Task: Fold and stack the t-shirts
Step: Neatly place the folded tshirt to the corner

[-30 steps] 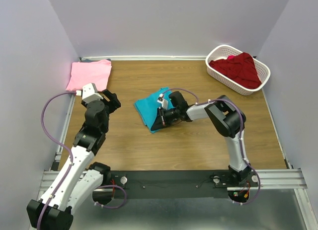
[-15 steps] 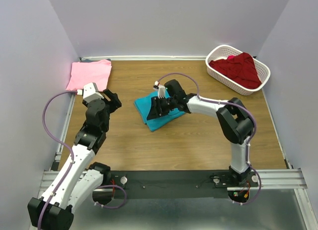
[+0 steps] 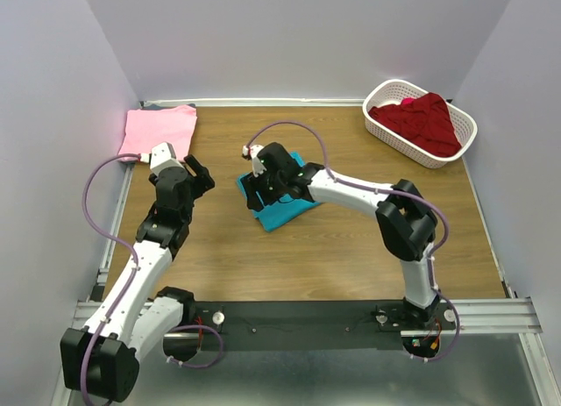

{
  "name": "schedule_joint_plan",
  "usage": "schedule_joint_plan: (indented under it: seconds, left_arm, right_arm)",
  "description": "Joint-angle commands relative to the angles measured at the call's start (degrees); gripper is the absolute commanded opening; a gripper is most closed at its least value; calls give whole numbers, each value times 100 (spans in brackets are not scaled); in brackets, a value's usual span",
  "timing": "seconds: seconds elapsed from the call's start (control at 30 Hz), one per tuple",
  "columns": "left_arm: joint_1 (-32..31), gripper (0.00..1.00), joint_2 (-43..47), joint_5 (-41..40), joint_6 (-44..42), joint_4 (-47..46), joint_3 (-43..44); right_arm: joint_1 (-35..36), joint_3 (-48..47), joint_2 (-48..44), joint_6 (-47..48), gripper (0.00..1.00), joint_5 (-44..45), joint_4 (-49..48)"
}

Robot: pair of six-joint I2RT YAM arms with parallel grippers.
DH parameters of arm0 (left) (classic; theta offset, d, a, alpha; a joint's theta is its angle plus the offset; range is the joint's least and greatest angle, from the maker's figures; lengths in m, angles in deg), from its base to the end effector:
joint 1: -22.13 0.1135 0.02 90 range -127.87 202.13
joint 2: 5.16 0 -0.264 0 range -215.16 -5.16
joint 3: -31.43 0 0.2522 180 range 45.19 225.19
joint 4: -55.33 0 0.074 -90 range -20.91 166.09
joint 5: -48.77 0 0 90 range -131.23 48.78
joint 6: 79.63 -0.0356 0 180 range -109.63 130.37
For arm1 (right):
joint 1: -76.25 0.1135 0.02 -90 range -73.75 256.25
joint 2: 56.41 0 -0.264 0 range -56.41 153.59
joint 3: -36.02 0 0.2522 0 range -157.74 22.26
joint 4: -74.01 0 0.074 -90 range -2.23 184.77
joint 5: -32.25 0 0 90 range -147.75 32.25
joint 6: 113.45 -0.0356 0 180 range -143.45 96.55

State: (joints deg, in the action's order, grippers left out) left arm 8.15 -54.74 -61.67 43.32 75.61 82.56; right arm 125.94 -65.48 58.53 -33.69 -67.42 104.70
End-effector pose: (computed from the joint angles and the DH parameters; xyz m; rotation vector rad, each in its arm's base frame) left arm 0.1996 -0.0369 0.2868 -0.5457 1.8017 -0.2242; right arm 0.2897 0.3508 0.2183 -0.9053 2.2663 0.6941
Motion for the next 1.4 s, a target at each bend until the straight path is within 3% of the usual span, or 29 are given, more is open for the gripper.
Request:
schedule_joint_plan:
  seconds: [0.0, 0.2, 0.37, 0.53, 0.77, 0.87, 0.97, 1.07, 1.23, 1.37]
  left_arm:
    - [237, 79, -148, 278, 133, -2, 34]
    - [641, 79, -517, 655, 159, 51, 78]
    - [967, 79, -754, 1121, 150, 7, 87]
    - [1090, 78, -1158, 1393, 133, 121, 130]
    - [1196, 78, -1668, 2018, 36, 104, 192]
    - [1204, 78, -1756, 2010, 53, 95, 175]
    - [1204, 78, -1827, 2404, 159, 16, 131]
    - [1204, 78, -1985, 2992, 483, -282, -97]
    - [1187, 78, -2442, 4275, 1483, -1494, -791]
    - [1055, 78, -2521, 4077, 2108, -2163, -1090]
  right_arm:
    - [251, -392, 424, 294, 67, 932, 434]
    - [559, -735, 978, 417, 58, 1389, 627]
    - [787, -779, 1303, 514, 57, 1819, 785]
    - [955, -718, 1637, 742, 54, 2698, 952]
    - [963, -665, 1804, 830, 23, 3015, 1049]
    - [955, -691, 1813, 831, 1, 3041, 1076]
    - [937, -735, 1690, 725, 1, 2928, 1067]
    - [823, -849, 1454, 550, 0, 2226, 1058]
    - [726, -709, 918, 225, 1, 1329, 769]
    - [691, -595, 767, 40, 1, 1047, 496]
